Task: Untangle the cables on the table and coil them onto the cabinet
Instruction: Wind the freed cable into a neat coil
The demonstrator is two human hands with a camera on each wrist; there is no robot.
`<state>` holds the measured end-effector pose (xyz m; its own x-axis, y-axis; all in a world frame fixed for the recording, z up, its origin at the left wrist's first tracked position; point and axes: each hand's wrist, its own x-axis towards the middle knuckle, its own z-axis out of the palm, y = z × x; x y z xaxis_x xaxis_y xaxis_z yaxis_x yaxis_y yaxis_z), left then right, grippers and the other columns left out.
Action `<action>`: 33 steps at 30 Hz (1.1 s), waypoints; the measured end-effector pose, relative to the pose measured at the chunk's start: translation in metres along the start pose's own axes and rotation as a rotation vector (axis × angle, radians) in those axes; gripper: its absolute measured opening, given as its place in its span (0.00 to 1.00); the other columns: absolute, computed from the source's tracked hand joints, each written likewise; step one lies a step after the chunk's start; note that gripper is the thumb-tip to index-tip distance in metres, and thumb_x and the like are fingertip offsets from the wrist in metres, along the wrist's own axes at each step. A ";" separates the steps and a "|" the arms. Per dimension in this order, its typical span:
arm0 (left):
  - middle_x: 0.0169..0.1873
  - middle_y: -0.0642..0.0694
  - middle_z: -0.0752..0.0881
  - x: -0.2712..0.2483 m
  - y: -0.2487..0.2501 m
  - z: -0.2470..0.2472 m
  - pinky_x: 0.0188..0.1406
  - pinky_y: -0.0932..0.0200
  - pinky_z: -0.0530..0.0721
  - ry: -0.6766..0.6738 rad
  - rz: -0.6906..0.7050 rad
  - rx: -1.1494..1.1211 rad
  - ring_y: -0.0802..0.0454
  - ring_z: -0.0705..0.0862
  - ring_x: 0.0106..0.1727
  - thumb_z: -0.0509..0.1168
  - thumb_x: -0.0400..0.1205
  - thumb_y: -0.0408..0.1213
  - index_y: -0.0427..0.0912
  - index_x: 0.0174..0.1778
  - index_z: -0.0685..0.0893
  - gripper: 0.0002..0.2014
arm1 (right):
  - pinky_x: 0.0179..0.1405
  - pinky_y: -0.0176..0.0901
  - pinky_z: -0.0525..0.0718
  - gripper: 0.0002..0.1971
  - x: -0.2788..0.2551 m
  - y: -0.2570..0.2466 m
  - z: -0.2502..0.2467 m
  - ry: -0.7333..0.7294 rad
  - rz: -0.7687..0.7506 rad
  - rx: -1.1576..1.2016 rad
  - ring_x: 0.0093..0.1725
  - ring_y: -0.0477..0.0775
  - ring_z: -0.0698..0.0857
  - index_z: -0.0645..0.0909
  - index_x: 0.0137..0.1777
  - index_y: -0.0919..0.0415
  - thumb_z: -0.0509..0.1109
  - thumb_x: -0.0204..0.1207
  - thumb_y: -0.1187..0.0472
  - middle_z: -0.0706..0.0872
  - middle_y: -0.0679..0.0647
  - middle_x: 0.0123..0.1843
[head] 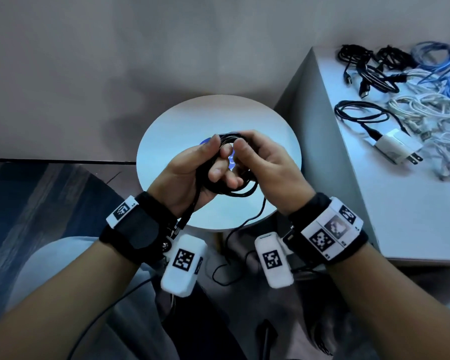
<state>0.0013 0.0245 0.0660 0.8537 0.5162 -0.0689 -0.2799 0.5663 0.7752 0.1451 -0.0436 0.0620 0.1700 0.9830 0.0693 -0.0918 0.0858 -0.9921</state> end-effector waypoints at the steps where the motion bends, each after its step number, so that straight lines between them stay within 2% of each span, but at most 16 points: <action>1: 0.17 0.55 0.80 -0.001 0.001 0.001 0.44 0.59 0.87 -0.009 0.000 0.018 0.54 0.88 0.29 0.50 0.86 0.46 0.47 0.35 0.88 0.23 | 0.35 0.41 0.81 0.12 0.001 -0.002 -0.002 0.002 -0.001 0.068 0.29 0.53 0.80 0.79 0.62 0.68 0.64 0.86 0.60 0.87 0.57 0.44; 4: 0.20 0.54 0.83 -0.002 0.008 0.000 0.48 0.58 0.87 -0.050 -0.031 0.105 0.51 0.91 0.35 0.53 0.87 0.46 0.48 0.38 0.89 0.20 | 0.30 0.40 0.78 0.16 -0.001 -0.003 0.000 0.018 0.016 0.243 0.27 0.57 0.75 0.81 0.64 0.69 0.67 0.83 0.59 0.85 0.67 0.45; 6: 0.23 0.52 0.84 -0.002 0.013 -0.004 0.50 0.56 0.88 -0.087 -0.065 0.145 0.49 0.92 0.38 0.63 0.85 0.50 0.49 0.40 0.88 0.14 | 0.25 0.38 0.76 0.14 -0.003 -0.005 0.002 0.028 0.048 0.294 0.24 0.55 0.73 0.82 0.63 0.68 0.69 0.82 0.60 0.86 0.61 0.39; 8: 0.25 0.50 0.86 -0.005 0.015 -0.006 0.53 0.53 0.88 -0.110 -0.093 0.153 0.45 0.92 0.41 0.68 0.81 0.52 0.47 0.41 0.88 0.12 | 0.22 0.37 0.73 0.10 -0.004 -0.012 0.000 0.010 0.042 0.210 0.20 0.49 0.74 0.83 0.60 0.65 0.68 0.83 0.62 0.86 0.54 0.34; 10: 0.25 0.48 0.85 -0.008 0.014 -0.005 0.53 0.50 0.87 -0.128 -0.119 0.147 0.41 0.91 0.39 0.61 0.85 0.53 0.46 0.42 0.90 0.18 | 0.21 0.38 0.70 0.08 -0.006 -0.020 -0.004 -0.070 0.013 0.026 0.20 0.50 0.75 0.86 0.57 0.62 0.71 0.81 0.63 0.87 0.55 0.33; 12: 0.21 0.49 0.83 -0.008 0.011 -0.003 0.52 0.47 0.88 -0.120 -0.170 0.164 0.42 0.87 0.31 0.49 0.87 0.55 0.39 0.46 0.90 0.29 | 0.22 0.38 0.70 0.06 -0.009 -0.029 -0.007 -0.193 0.001 -0.164 0.23 0.50 0.78 0.87 0.56 0.58 0.72 0.81 0.62 0.89 0.55 0.35; 13: 0.18 0.50 0.80 -0.008 0.009 -0.002 0.52 0.48 0.88 -0.112 -0.187 0.178 0.43 0.85 0.28 0.47 0.87 0.57 0.32 0.48 0.86 0.32 | 0.23 0.38 0.71 0.06 -0.010 -0.032 -0.008 -0.231 0.006 -0.223 0.24 0.48 0.79 0.87 0.55 0.57 0.72 0.81 0.62 0.89 0.53 0.36; 14: 0.15 0.52 0.76 -0.007 0.007 -0.001 0.51 0.50 0.87 -0.107 -0.190 0.184 0.47 0.83 0.25 0.47 0.88 0.57 0.31 0.50 0.82 0.31 | 0.23 0.38 0.71 0.05 -0.011 -0.035 -0.009 -0.238 0.009 -0.238 0.25 0.46 0.79 0.87 0.55 0.57 0.72 0.81 0.63 0.89 0.51 0.36; 17: 0.11 0.57 0.67 -0.004 0.006 0.007 0.41 0.58 0.85 -0.056 -0.150 0.120 0.57 0.72 0.15 0.51 0.87 0.57 0.42 0.30 0.80 0.28 | 0.26 0.42 0.74 0.10 -0.010 -0.032 -0.008 -0.129 0.007 -0.117 0.26 0.50 0.75 0.81 0.57 0.56 0.75 0.78 0.63 0.91 0.55 0.39; 18: 0.10 0.58 0.65 -0.002 0.007 0.007 0.37 0.60 0.84 -0.018 -0.130 0.089 0.59 0.69 0.13 0.53 0.86 0.57 0.47 0.26 0.79 0.26 | 0.28 0.44 0.77 0.14 -0.009 -0.029 -0.007 -0.066 0.020 -0.069 0.26 0.53 0.76 0.78 0.58 0.56 0.77 0.77 0.62 0.91 0.57 0.40; 20: 0.09 0.58 0.64 0.000 0.008 0.007 0.32 0.62 0.82 0.064 -0.091 0.017 0.60 0.66 0.12 0.55 0.84 0.57 0.49 0.24 0.78 0.25 | 0.35 0.49 0.81 0.16 -0.007 -0.023 -0.002 0.034 0.052 0.001 0.29 0.58 0.81 0.76 0.57 0.56 0.78 0.74 0.59 0.89 0.57 0.37; 22: 0.09 0.58 0.65 0.002 0.007 0.003 0.31 0.63 0.81 0.082 -0.068 -0.048 0.60 0.67 0.12 0.54 0.85 0.56 0.48 0.25 0.78 0.25 | 0.39 0.52 0.81 0.12 -0.006 -0.016 0.001 0.087 0.071 0.014 0.30 0.59 0.82 0.77 0.53 0.54 0.77 0.74 0.56 0.85 0.53 0.31; 25: 0.09 0.56 0.71 0.001 0.006 -0.002 0.37 0.62 0.85 -0.003 -0.085 -0.106 0.59 0.77 0.15 0.52 0.88 0.54 0.45 0.31 0.85 0.26 | 0.37 0.55 0.78 0.09 -0.005 -0.012 0.004 0.122 0.073 0.034 0.27 0.54 0.76 0.78 0.46 0.54 0.75 0.75 0.52 0.79 0.45 0.27; 27: 0.12 0.54 0.77 -0.001 0.008 -0.006 0.47 0.59 0.86 -0.143 -0.124 -0.135 0.54 0.86 0.22 0.52 0.88 0.53 0.39 0.41 0.90 0.27 | 0.31 0.49 0.78 0.11 -0.005 -0.014 0.004 0.097 0.075 0.068 0.26 0.52 0.73 0.77 0.42 0.55 0.76 0.76 0.52 0.79 0.47 0.27; 29: 0.14 0.52 0.80 0.001 0.007 -0.008 0.52 0.57 0.86 -0.234 -0.148 -0.150 0.50 0.89 0.27 0.51 0.90 0.53 0.33 0.49 0.90 0.29 | 0.25 0.42 0.78 0.13 -0.006 -0.016 0.004 0.062 0.093 0.154 0.24 0.51 0.73 0.75 0.42 0.59 0.77 0.75 0.55 0.78 0.49 0.26; 33: 0.12 0.51 0.78 0.005 0.011 -0.011 0.38 0.61 0.85 -0.263 -0.145 -0.227 0.53 0.83 0.20 0.56 0.90 0.51 0.30 0.48 0.88 0.26 | 0.31 0.43 0.82 0.07 -0.004 -0.019 0.008 -0.050 0.148 0.455 0.25 0.48 0.78 0.78 0.43 0.64 0.70 0.81 0.62 0.77 0.52 0.27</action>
<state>-0.0026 0.0400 0.0674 0.9670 0.2541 0.0186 -0.2126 0.7646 0.6085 0.1382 -0.0482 0.0816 0.0767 0.9957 -0.0528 -0.5332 -0.0038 -0.8460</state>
